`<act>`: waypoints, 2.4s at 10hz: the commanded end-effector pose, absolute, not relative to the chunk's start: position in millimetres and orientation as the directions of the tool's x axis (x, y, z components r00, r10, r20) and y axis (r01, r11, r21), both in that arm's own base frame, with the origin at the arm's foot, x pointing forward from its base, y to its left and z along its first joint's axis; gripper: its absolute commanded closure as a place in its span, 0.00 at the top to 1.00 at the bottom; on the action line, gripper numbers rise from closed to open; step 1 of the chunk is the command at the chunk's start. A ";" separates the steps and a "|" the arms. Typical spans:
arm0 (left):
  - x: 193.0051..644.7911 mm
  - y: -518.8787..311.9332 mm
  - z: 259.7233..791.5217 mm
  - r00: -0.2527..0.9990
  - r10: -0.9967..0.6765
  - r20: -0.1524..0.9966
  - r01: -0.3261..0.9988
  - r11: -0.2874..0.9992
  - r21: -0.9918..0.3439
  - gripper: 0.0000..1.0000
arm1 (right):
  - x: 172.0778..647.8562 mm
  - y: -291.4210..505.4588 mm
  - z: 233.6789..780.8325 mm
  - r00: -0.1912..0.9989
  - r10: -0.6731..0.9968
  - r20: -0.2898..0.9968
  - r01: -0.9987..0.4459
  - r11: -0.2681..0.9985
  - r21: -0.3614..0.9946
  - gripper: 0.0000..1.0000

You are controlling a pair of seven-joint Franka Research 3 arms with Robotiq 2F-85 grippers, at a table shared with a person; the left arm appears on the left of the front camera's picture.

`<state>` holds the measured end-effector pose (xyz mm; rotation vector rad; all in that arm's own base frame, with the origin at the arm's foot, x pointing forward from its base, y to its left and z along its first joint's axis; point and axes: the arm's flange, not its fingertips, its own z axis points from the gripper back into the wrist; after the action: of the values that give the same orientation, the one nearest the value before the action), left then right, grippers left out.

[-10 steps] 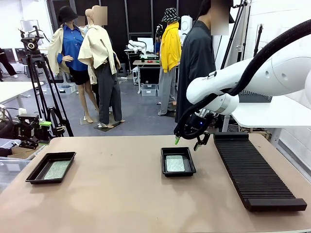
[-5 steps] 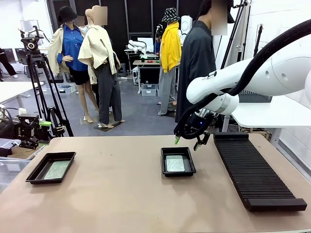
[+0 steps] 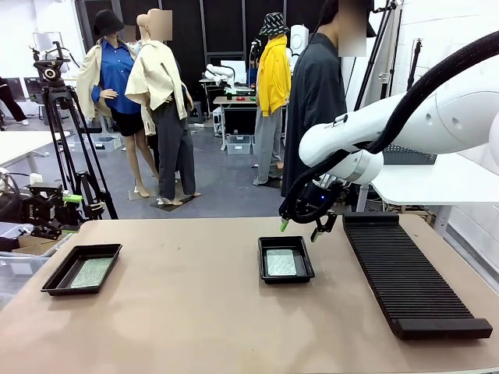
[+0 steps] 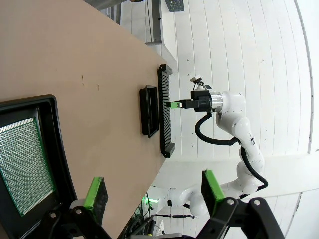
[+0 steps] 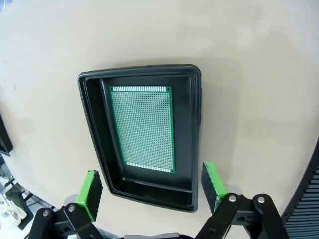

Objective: Inspect and transfer BCBs to ESD trays.
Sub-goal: Pick up the ESD tray and place it on the left side of the table.

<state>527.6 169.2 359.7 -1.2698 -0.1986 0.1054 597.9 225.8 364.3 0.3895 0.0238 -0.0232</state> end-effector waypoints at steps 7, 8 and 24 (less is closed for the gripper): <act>526.8 168.6 363.0 0.978 0.190 0.088 0.025 0.311 -0.950 1.00 | 575.1 148.2 403.6 0.998 -0.054 0.033 0.024 0.802 0.597 1.00; 526.8 168.6 363.0 0.978 0.190 0.088 0.025 0.311 -0.950 1.00 | 571.2 120.2 406.6 0.998 -0.066 0.023 0.034 0.746 0.665 1.00; 574.5 -117.1 418.9 0.995 0.040 0.096 0.048 0.648 -0.760 1.00 | 549.0 -86.4 356.8 0.997 -0.014 -0.071 0.072 0.304 0.950 1.00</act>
<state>573.4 -110.6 413.9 -0.9171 -0.1078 -0.0216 548.2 -79.1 359.0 1.2362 0.0658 -0.0596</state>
